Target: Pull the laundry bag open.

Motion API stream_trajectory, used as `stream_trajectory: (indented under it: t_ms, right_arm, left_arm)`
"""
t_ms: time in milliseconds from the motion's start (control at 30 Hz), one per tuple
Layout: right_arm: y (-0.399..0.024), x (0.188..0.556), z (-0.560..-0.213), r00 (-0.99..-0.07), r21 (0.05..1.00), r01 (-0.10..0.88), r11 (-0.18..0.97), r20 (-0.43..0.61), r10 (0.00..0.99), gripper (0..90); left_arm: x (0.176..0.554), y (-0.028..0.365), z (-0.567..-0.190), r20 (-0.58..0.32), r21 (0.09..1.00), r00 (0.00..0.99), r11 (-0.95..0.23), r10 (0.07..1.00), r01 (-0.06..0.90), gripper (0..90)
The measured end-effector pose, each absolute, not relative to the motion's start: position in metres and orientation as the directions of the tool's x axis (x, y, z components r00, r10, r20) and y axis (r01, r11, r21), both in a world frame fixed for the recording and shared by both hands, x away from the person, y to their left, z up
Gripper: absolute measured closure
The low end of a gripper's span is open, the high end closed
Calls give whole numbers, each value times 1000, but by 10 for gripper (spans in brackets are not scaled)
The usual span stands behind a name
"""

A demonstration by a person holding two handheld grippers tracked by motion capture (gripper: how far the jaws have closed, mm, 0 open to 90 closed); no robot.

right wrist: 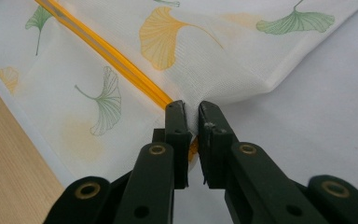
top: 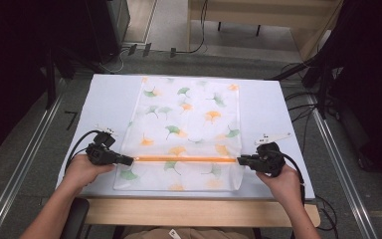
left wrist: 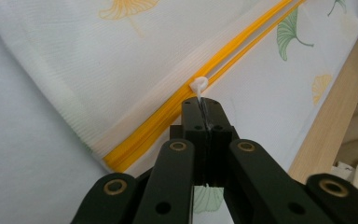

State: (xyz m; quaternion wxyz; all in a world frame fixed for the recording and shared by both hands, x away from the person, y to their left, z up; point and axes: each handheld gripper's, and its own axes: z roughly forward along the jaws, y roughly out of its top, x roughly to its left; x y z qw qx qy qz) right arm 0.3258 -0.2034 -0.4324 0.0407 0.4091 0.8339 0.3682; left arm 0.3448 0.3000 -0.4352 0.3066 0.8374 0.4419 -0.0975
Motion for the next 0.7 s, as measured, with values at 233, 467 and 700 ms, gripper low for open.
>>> stream_trajectory:
  t_ms: [233, 467, 700]
  right_arm:
    - [-203, 326, -433, -661, 645, 654, 395, 233, 713, 846]
    - [-203, 326, -433, -658, 642, 657, 395, 233, 716, 846]
    - [-203, 326, -433, -660, 643, 656, 396, 234, 714, 846]
  left_arm:
    - [342, 316, -436, -436, 428, 571, -398, 696, 812, 900]
    - [341, 317, -436, -435, 429, 573, -399, 695, 810, 900]
    - [341, 318, -436, -435, 433, 573, -397, 695, 810, 900]
